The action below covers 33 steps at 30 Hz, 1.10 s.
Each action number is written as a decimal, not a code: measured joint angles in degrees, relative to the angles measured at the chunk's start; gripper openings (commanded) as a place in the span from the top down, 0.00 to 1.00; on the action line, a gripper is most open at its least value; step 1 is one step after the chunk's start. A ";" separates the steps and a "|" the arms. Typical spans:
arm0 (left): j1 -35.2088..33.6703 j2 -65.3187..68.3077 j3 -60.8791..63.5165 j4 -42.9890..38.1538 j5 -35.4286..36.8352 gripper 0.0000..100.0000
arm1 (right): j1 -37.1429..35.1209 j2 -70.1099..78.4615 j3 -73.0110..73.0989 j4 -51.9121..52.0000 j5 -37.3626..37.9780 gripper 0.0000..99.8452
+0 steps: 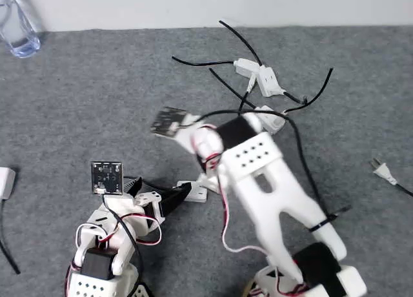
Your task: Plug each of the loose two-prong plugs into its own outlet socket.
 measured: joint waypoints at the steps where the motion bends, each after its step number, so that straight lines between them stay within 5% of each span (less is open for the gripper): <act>1: 0.00 0.00 0.00 0.00 0.00 0.58 | 1.76 0.00 2.11 -0.70 1.05 0.99; 8: 0.00 0.00 0.00 0.00 0.00 0.58 | 10.29 0.00 14.42 -7.91 5.45 0.99; 20: 0.00 0.00 0.00 0.00 0.00 0.58 | 5.27 -0.09 18.11 -12.48 2.11 0.99; 33: 0.00 0.00 0.00 0.00 0.00 0.58 | 12.92 -0.09 25.76 -19.69 5.71 0.99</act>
